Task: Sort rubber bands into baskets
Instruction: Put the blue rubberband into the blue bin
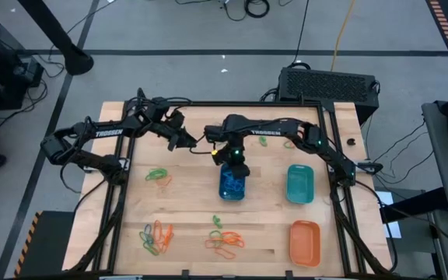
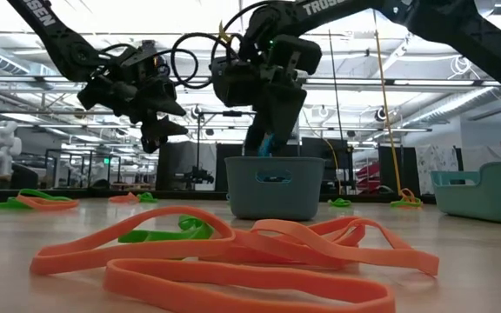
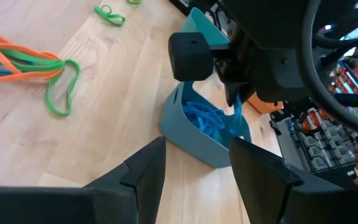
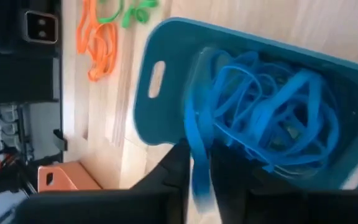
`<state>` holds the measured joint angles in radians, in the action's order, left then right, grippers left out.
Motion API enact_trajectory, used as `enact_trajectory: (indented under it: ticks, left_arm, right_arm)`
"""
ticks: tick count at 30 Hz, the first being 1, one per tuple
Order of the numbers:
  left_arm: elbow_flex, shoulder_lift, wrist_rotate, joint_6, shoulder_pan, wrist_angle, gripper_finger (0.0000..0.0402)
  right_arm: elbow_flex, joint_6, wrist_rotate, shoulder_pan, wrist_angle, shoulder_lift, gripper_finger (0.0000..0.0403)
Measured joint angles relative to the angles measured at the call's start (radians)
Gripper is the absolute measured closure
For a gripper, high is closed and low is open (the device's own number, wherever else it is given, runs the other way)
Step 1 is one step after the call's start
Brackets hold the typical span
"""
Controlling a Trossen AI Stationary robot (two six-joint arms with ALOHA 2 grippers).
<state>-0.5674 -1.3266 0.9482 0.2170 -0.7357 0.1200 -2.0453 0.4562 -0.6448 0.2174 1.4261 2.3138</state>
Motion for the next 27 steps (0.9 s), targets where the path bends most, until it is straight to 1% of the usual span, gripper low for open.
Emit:
enact_trajectory:
  ticks: [6, 9, 12, 15, 19, 23, 25, 27]
  left_arm:
    - [0.0, 0.0, -0.012, 0.01, 0.0, 0.0, 0.0218]
    - [0.0, 0.0, -0.015, 0.005, 0.0, -0.001, 0.0218]
    - [0.0, 0.0, -0.016, -0.027, 0.0, -0.002, 0.0218]
    - [0.0, 0.0, -0.03, -0.09, 0.001, -0.002, 0.0219]
    - [0.0, 0.0, -0.131, -0.151, 0.006, -0.002, 0.0219]
    - [0.0, -0.003, -0.293, -0.148, 0.021, 0.006, 0.0219]
    - [-0.017, -0.035, -0.355, -0.143, 0.041, 0.029, 0.0219]
    - [-0.059, -0.092, -0.408, -0.117, 0.061, 0.026, 0.0219]
  right_arm:
    - [0.0, -0.071, 0.069, 0.014, -0.029, 0.0, 0.0292]
    - [0.0, -0.077, 0.074, 0.025, -0.028, 0.0, 0.0267]
    - [-0.003, -0.109, 0.07, 0.043, -0.023, 0.0, 0.0251]
    - [-0.025, -0.164, 0.07, 0.069, -0.02, 0.0, 0.0246]
    - [-0.042, -0.173, 0.071, 0.103, -0.014, -0.018, 0.0246]
    - [-0.04, -0.167, 0.071, 0.143, -0.013, -0.083, 0.0246]
    - [-0.029, -0.174, 0.089, 0.167, -0.028, -0.121, 0.0246]
    - [-0.015, -0.185, 0.14, 0.19, -0.049, -0.167, 0.0246]
